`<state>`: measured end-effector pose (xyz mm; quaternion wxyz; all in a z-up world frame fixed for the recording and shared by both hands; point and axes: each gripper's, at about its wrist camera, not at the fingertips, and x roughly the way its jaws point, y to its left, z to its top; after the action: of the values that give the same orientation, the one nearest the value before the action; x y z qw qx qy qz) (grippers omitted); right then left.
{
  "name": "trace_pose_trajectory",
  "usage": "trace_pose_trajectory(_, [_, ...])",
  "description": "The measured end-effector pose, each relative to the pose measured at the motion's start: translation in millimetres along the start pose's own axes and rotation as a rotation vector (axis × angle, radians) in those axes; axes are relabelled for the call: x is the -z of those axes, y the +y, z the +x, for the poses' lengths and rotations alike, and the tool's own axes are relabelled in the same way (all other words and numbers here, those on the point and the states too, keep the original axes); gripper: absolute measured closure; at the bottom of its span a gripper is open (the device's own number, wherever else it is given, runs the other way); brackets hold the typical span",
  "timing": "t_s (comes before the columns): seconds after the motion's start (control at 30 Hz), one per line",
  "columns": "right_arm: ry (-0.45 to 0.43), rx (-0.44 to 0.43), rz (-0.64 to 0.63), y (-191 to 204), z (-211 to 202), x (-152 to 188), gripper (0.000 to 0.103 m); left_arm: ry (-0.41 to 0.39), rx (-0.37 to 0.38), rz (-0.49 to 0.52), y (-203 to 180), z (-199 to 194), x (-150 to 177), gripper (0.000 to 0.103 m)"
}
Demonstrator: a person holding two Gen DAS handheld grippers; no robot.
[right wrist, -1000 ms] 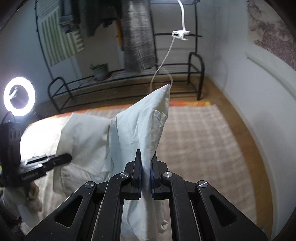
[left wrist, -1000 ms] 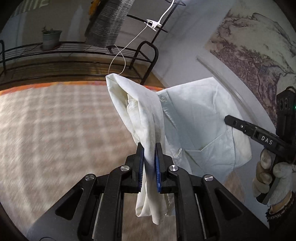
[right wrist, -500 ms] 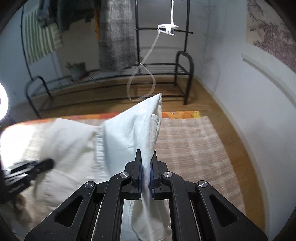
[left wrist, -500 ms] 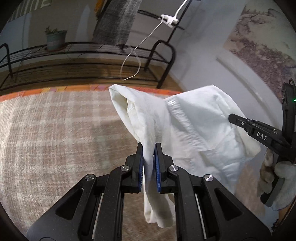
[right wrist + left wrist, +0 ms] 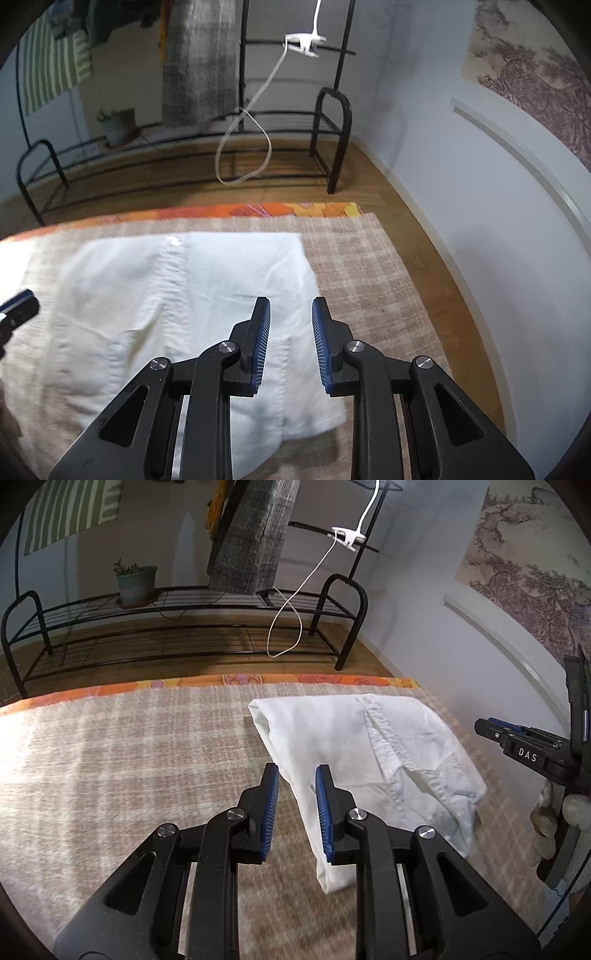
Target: Fold small clothes
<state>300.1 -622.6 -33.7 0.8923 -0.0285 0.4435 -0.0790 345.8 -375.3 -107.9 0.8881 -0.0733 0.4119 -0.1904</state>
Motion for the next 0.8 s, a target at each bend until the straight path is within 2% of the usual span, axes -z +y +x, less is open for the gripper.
trace_pose_trajectory(0.2, [-0.045, -0.015, 0.004, 13, -50, -2, 0.081, -0.028, 0.017, 0.025, -7, -52, 3, 0.085])
trace_pose_trajectory(0.43, [-0.101, -0.036, 0.038, 29, -126, 4, 0.081, -0.088, 0.033, 0.080, -16, -135, 18, 0.085])
trace_pose_trajectory(0.6, [-0.137, -0.029, 0.043, 47, -184, 22, 0.081, -0.117, 0.054, 0.113, -20, -200, 40, 0.085])
trace_pose_trajectory(0.8, [-0.176, -0.051, 0.077, 69, -248, 59, 0.081, -0.141, 0.073, 0.148, -17, -267, 75, 0.085])
